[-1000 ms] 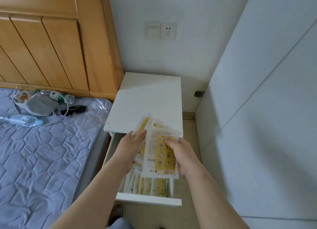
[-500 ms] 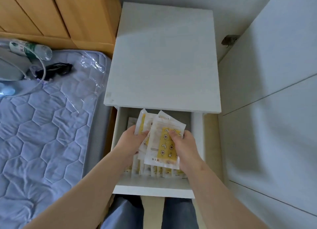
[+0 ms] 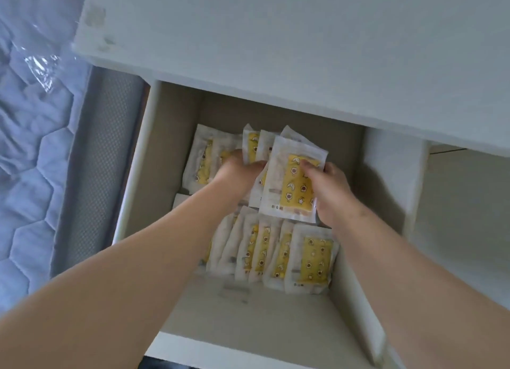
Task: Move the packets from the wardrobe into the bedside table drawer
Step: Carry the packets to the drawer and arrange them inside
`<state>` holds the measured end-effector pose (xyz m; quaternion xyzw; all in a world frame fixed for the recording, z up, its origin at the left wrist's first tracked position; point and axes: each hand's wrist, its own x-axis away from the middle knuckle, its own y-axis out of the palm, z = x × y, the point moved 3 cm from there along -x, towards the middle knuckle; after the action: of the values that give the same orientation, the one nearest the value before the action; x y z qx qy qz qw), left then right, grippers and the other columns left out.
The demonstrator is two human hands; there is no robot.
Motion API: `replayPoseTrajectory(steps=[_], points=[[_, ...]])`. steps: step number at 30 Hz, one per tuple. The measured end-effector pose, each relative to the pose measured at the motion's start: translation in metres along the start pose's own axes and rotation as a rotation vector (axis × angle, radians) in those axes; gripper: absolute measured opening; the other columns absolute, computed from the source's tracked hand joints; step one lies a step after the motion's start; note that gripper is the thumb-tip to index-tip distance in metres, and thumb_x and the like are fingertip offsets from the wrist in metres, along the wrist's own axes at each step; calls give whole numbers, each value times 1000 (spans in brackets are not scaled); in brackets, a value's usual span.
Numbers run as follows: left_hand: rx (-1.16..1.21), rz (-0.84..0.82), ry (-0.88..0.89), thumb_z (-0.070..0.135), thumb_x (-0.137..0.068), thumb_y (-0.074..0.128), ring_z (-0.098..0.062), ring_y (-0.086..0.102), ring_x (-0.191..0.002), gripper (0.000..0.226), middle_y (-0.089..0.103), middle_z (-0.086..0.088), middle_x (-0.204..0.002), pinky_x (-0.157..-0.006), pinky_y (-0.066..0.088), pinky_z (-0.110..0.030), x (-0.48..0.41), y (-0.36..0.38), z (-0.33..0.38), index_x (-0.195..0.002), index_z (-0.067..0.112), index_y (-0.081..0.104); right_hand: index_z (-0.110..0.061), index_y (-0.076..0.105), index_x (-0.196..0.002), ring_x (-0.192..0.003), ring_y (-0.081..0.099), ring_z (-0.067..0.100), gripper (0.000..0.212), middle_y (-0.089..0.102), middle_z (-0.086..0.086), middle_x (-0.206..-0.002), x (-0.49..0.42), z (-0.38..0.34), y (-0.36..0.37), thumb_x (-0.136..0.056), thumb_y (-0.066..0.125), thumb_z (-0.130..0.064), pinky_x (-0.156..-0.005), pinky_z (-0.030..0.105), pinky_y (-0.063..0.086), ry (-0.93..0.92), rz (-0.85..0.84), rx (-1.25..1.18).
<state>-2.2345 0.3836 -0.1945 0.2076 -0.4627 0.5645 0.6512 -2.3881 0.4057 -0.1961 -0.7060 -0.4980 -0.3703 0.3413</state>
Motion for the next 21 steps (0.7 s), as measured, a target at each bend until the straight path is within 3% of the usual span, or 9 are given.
replayPoseTrajectory(steps=[2,5,9,13,16,21], points=[[-30,14,26,32,-94,53,-10,54,-78,20,59,6,-95,-64,41,-23,-9,4,1,-110,19,54,-19,56,-108,-73,62,10,17,63,-4,-88,-13,3,-1,-92,60,-22,-54,26,49,-4,15,-8],[-109,42,67,30,-96,51,-16,51,-94,34,57,-1,-114,-77,38,-24,-19,8,1,-125,13,49,-21,54,-104,-76,63,12,12,63,-4,-90,-24,5,-5,-93,59,-22,-59,30,51,-8,46,-29],[-254,75,81,31,-96,49,-24,55,-104,34,58,-4,-117,-79,43,-28,-31,16,-7,-122,9,49,-20,55,-107,-78,64,14,15,64,-2,-91,-37,11,-9,-92,60,-23,-62,32,53,-32,61,18],[-593,158,147,39,-97,44,-22,50,-82,26,54,-1,-88,-65,38,-30,-30,19,-10,-103,14,49,-23,55,-98,-77,64,12,8,64,-5,-90,-41,17,-10,-92,60,-23,-64,33,54,-57,93,25],[-803,222,201,47,-96,42,-22,49,-75,32,43,3,-68,-58,35,-29,-26,14,-9,-85,17,40,-21,55,-103,-84,64,15,12,64,-4,-94,-39,21,-7,-92,60,-21,-72,34,55,-86,133,15],[-1017,204,252,55,-93,43,-21,49,-70,39,41,3,-64,-56,36,-28,-25,5,-7,-79,19,41,-19,58,-97,-90,65,21,10,66,3,-102,-38,28,-8,-90,63,-24,-83,41,56,-173,215,193]])
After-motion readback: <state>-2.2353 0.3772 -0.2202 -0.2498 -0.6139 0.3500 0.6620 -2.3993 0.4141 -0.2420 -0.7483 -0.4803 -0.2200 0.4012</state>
